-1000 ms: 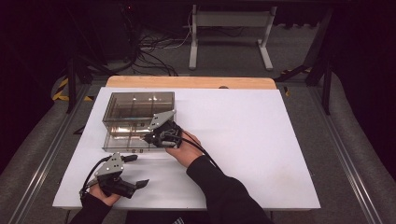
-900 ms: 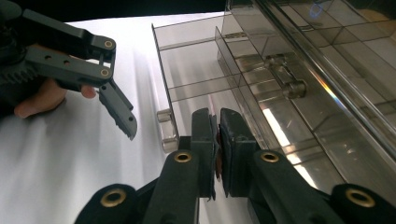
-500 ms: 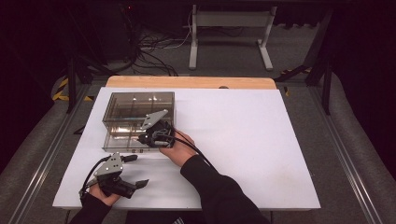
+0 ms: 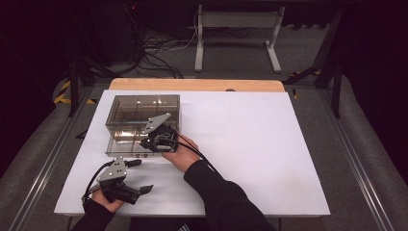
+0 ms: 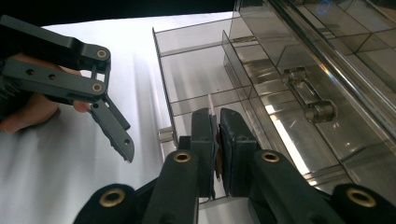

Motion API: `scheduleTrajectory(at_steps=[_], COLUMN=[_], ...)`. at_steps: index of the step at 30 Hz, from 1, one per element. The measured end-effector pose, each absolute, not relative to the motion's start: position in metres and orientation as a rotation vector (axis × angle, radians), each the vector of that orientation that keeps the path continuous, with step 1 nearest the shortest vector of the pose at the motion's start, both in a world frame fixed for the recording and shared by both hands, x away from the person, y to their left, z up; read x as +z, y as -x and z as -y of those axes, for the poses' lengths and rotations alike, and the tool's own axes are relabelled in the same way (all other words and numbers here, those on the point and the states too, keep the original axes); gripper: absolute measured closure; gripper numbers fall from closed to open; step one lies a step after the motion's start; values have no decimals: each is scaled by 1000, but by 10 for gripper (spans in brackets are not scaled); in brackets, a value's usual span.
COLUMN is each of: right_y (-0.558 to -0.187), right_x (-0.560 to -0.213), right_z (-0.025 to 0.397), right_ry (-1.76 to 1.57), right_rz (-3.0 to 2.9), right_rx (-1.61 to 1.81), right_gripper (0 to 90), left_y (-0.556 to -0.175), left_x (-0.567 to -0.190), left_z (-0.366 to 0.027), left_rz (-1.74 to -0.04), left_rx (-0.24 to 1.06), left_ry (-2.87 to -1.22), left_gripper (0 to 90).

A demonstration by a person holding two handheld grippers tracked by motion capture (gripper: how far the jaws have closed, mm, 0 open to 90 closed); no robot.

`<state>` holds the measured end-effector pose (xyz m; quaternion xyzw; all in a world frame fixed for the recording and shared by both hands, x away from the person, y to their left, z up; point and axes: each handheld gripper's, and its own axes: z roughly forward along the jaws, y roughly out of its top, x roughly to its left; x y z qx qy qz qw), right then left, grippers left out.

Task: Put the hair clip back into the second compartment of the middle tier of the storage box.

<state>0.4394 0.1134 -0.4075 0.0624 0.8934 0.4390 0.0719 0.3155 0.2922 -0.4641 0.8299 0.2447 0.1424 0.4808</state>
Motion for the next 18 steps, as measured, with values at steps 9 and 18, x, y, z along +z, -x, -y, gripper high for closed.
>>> scheduleTrajectory(at_steps=[9,18], right_y=[-438,-438], right_x=[-404,-400], right_z=[-111,-98], right_ry=[-198,-226], right_rz=[-2652,-2651], right_rx=[1348,1368], right_gripper=[722,488], left_y=[-316,-316], left_x=[-464,-464], left_z=[-292,-292], left_rz=[-598,-605], left_rx=[345,342], left_ry=[-2021,-2018], left_gripper=[32,32])
